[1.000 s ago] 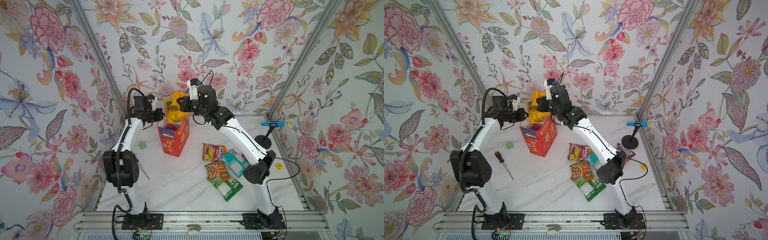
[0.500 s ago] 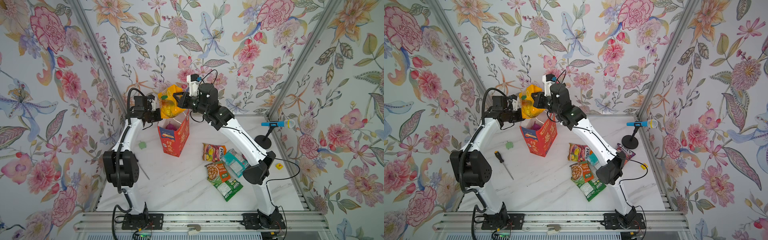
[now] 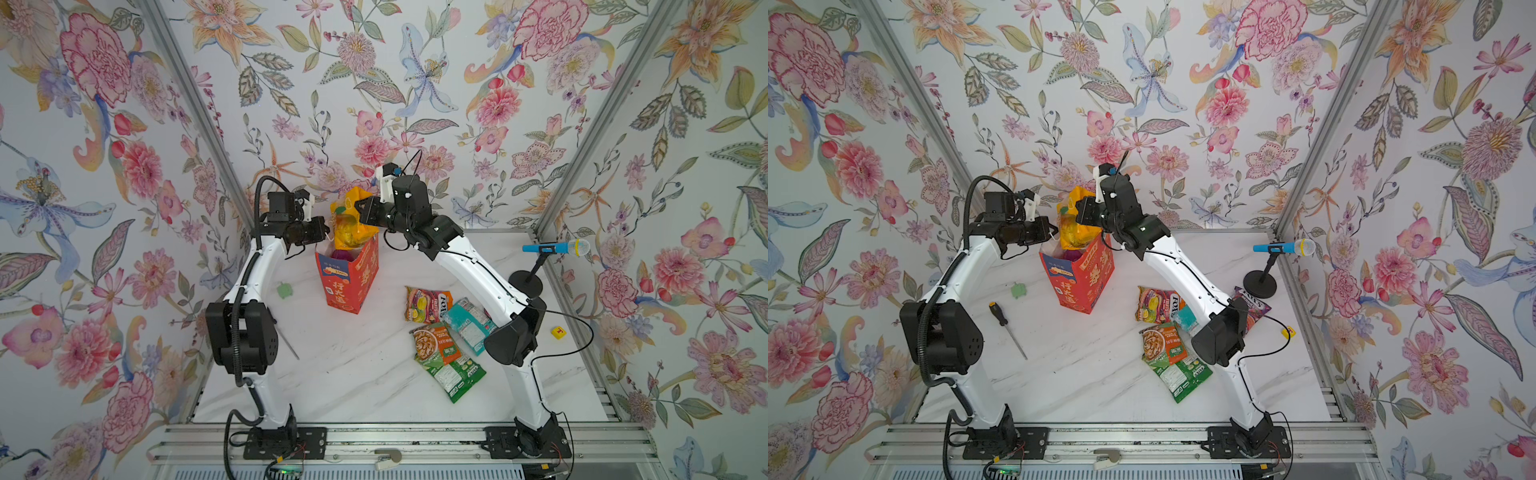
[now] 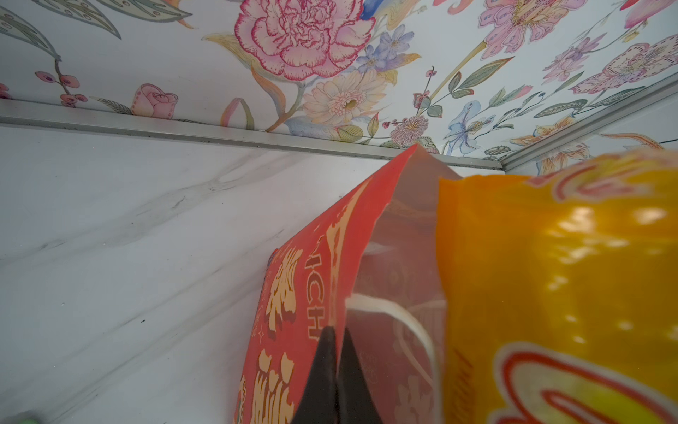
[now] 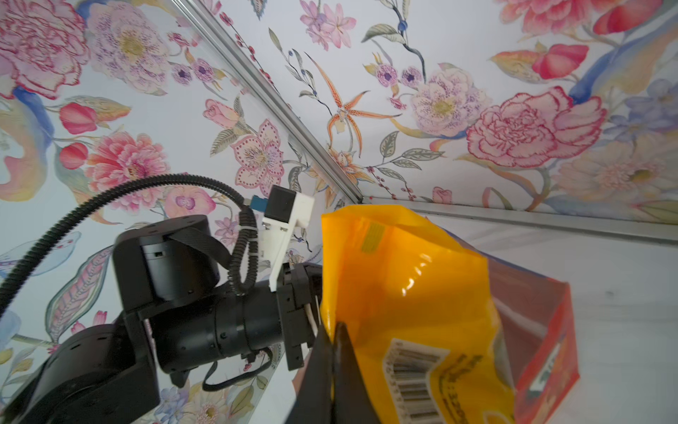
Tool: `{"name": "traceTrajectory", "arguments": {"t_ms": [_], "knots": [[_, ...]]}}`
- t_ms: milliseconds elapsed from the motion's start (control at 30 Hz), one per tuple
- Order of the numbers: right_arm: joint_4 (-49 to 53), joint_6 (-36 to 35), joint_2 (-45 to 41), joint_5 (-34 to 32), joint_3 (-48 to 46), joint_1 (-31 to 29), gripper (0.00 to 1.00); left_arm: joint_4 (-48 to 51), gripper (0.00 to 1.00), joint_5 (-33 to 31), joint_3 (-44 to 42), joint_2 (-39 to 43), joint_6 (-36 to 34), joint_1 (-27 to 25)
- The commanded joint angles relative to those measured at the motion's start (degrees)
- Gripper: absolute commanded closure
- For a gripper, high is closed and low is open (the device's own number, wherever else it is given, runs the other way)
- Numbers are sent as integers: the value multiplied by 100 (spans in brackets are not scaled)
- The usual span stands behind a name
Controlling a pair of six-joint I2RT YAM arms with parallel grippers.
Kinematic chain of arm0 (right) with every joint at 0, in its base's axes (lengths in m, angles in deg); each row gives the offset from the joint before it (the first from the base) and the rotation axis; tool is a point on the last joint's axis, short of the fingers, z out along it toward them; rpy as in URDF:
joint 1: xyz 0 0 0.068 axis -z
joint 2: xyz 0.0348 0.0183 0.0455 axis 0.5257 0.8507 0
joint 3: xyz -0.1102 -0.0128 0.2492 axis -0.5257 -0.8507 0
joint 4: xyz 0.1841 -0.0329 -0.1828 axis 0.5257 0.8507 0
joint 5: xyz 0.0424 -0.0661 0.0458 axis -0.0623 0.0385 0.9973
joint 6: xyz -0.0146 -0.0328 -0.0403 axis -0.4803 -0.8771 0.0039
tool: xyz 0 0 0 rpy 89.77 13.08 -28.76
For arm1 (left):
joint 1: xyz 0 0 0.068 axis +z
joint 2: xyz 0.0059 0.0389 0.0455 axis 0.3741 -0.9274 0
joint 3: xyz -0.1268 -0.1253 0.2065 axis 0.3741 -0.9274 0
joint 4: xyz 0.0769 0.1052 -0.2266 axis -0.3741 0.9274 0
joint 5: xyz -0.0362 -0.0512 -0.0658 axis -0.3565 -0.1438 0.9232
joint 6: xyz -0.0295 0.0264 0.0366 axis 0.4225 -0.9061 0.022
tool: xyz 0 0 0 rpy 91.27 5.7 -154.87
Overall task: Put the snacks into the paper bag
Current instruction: 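Lower the yellow candy bag into the red bag and open the right gripper, then move the right gripper down to the orange FOX'S candy bag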
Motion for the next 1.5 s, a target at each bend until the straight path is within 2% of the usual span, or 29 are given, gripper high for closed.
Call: {"name": "traceTrajectory", "arguments": {"t_ms": [0, 433, 500, 567, 633, 900, 1000, 1100, 1267, 1467], "knots": [[-248, -103, -314, -175, 31, 97, 100, -21, 100, 144, 144, 123, 77, -39], [271, -129, 264, -138, 485, 39, 99, -7, 100, 131, 170, 131, 85, -40], [271, -119, 339, -90, 567, 20, 88, 0, 100, 134, 170, 134, 89, -39], [270, -129, 385, -49, 673, 6, 69, 7, 100, 124, 168, 140, 70, -37], [271, -146, 365, -68, 738, 21, 55, 19, 100, 122, 172, 145, 59, -38], [262, -746, -293, -387, 648, 96, 40, 2, 100, 131, 172, 134, 61, -39], [261, -1004, -818, -539, 22, 195, 38, -6, 100, 139, 174, 128, 53, -35], [258, -1128, -1486, -592, -1012, 350, 38, -5, 100, 140, 168, 116, 37, -39], [253, -1232, -2810, -894, -3263, 557, 36, -32, 100, 156, 119, 119, 27, -39], [145, -691, -4251, -999, -5934, 1029, 33, -51, 100, 157, 88, 105, 12, -38]]}}
